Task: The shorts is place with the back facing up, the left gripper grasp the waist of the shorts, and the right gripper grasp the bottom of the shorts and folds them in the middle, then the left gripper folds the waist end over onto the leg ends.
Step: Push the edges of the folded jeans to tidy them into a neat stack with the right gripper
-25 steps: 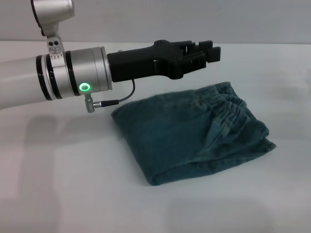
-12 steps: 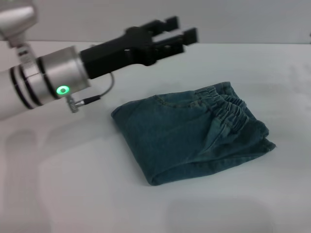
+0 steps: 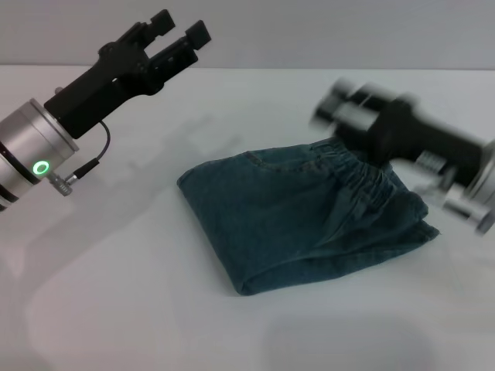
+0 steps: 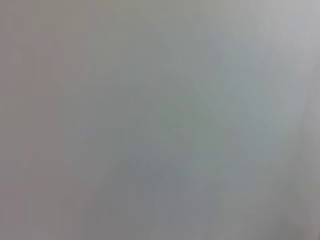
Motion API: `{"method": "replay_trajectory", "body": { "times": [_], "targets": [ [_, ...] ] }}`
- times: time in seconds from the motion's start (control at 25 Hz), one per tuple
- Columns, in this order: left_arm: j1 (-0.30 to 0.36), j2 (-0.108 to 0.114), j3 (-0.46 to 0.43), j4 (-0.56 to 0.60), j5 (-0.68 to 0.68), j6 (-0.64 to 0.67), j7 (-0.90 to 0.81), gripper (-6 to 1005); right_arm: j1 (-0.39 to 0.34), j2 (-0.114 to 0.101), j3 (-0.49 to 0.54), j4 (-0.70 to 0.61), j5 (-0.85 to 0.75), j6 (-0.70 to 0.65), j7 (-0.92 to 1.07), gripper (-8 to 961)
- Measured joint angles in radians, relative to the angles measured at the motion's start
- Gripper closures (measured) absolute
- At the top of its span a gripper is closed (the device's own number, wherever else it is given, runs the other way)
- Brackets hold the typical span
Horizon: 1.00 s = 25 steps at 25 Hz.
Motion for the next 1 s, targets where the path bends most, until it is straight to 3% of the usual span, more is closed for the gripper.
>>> {"method": "replay_trajectory", "body": {
  "times": [0.12,0.4,0.76,1.0],
  "targets": [
    [0.005,0.002,0.000,0.000,-0.005,-0.008,0.001,161,0.016,0.005,-0.149,0.004,-0.073,-0.022,0.032,517],
    [0.007,0.001,-0.001,-0.005,-0.007,-0.016,0.002,162,0.007,0.007,-0.294,0.028,-0.124,-0.015,0.037,517],
    [0.005,0.000,-0.002,-0.011,-0.012,-0.025,0.002,162,-0.017,0.004,-0.319,0.029,-0.209,0.061,0.099,517],
    [0.006,0.000,-0.002,-0.011,-0.017,-0.026,-0.002,162,0.007,0.004,-0.320,0.023,-0.210,0.121,0.136,517]
  ]
}}
